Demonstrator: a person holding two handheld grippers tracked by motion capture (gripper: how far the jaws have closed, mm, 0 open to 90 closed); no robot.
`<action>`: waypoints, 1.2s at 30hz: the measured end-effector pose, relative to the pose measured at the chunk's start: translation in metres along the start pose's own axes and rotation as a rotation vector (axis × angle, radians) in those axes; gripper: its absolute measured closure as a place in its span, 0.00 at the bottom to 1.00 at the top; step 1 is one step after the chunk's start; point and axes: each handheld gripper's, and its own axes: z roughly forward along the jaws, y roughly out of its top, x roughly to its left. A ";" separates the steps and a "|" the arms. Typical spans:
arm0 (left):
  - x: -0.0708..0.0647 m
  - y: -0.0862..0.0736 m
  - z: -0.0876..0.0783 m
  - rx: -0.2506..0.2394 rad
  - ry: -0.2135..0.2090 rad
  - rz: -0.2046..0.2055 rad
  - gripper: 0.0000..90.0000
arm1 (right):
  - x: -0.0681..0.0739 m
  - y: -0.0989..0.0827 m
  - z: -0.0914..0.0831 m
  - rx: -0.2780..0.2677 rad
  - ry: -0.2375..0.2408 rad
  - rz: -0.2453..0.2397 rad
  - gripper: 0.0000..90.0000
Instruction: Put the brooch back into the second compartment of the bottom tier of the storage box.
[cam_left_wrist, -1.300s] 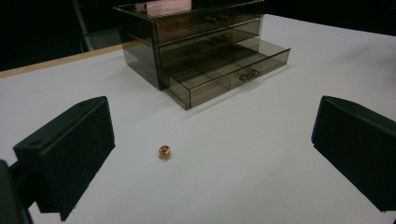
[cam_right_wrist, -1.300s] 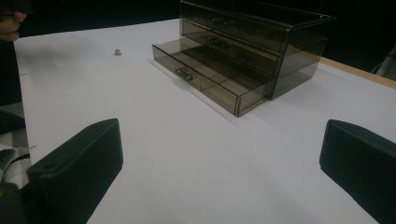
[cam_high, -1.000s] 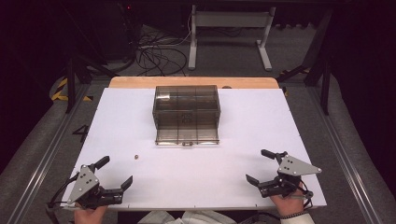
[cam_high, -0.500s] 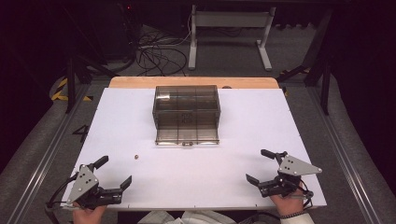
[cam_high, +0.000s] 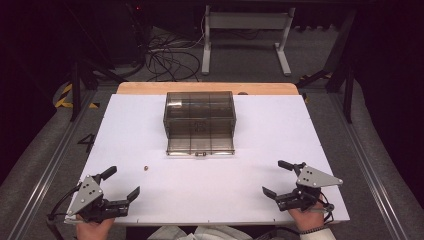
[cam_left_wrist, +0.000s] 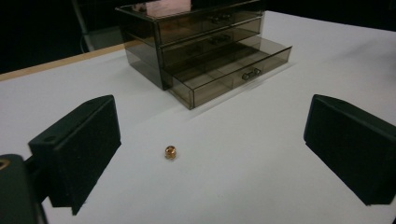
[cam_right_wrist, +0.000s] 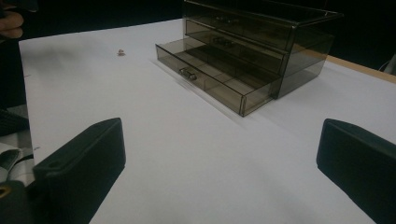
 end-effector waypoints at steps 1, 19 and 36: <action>0.001 0.001 0.000 0.003 -0.006 0.003 0.07 | 0.000 0.000 0.000 0.001 0.000 0.000 0.02; 0.008 0.030 0.022 0.044 -0.080 0.005 0.12 | 0.002 -0.001 0.001 0.015 0.010 0.000 0.02; 0.012 0.046 0.046 0.064 -0.123 0.002 0.11 | 0.001 -0.003 0.002 0.020 0.016 0.007 0.03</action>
